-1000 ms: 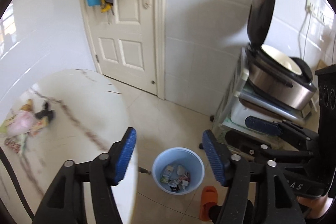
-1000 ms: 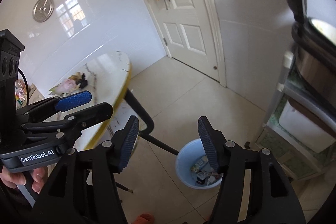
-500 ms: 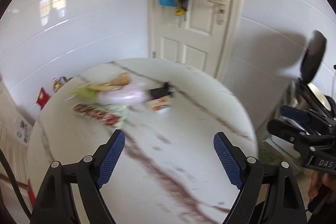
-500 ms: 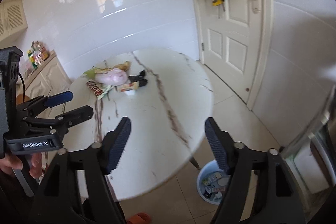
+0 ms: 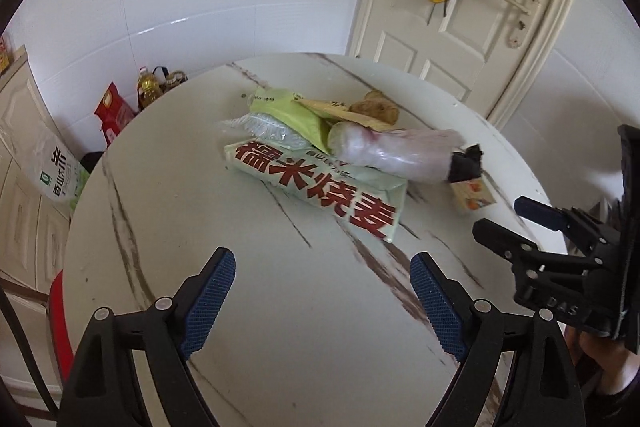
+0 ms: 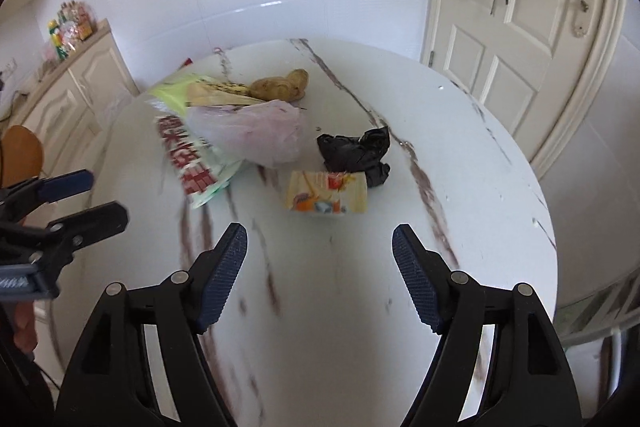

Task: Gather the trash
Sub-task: 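Grasp the red-lettered rice-cake bag with the left tool while the right tool grasps the colourful juice box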

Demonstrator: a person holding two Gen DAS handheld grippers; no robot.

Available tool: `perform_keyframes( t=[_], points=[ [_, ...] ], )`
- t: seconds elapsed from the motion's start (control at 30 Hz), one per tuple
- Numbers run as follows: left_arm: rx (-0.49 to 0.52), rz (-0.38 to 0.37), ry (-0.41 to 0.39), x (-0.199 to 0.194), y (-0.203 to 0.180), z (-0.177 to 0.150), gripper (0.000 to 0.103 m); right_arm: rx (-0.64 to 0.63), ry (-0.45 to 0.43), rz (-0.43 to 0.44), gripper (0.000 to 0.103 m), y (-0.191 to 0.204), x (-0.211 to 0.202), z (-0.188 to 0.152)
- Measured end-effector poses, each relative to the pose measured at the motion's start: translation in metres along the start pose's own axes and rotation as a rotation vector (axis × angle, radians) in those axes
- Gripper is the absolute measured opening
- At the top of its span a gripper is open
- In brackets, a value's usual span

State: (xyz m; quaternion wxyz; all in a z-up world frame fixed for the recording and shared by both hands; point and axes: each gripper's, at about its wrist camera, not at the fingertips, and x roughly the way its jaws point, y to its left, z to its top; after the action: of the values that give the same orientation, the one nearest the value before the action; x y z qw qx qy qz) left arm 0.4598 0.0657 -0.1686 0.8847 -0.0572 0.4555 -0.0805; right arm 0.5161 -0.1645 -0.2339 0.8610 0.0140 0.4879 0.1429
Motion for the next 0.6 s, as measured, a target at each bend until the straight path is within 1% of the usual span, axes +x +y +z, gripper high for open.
perform_keyframes(
  t=[0.07,0.13,0.2,0.3,0.37,0.47,0.5,0.53,0.57,0.6],
  points=[
    [-0.007,0.007,0.027,0.013,0.0,0.008,0.087,0.014,0.017,-0.023,0.073,-0.004,0.013,0.006],
    [-0.01,0.012,0.042,0.03,0.009,0.026,0.087,0.031,0.024,-0.046,0.073,-0.009,0.022,0.01],
    [-0.012,0.0,0.054,0.041,0.003,0.033,0.087,0.04,0.029,-0.052,0.074,-0.014,0.027,0.012],
    [-0.013,0.012,0.079,0.064,-0.002,0.045,0.087,0.034,0.035,-0.029,0.074,-0.017,0.035,0.014],
    [-0.028,0.027,0.072,0.072,-0.002,0.051,0.087,0.035,0.031,0.003,0.074,-0.019,0.038,0.016],
    [-0.021,0.027,0.085,0.083,-0.005,0.058,0.089,0.031,0.019,0.013,0.072,-0.023,0.043,0.019],
    [-0.018,0.039,0.09,0.086,-0.005,0.061,0.089,0.037,0.016,0.022,0.068,-0.026,0.044,0.02],
    [-0.018,0.05,0.092,0.091,-0.006,0.063,0.089,0.037,0.012,0.029,0.054,-0.027,0.044,0.022],
    [-0.021,0.058,0.099,0.095,-0.007,0.065,0.089,0.032,0.01,0.038,0.05,-0.028,0.044,0.023],
    [-0.03,0.064,0.101,0.097,-0.008,0.066,0.09,0.03,0.01,0.04,0.05,-0.028,0.044,0.023]
  ],
)
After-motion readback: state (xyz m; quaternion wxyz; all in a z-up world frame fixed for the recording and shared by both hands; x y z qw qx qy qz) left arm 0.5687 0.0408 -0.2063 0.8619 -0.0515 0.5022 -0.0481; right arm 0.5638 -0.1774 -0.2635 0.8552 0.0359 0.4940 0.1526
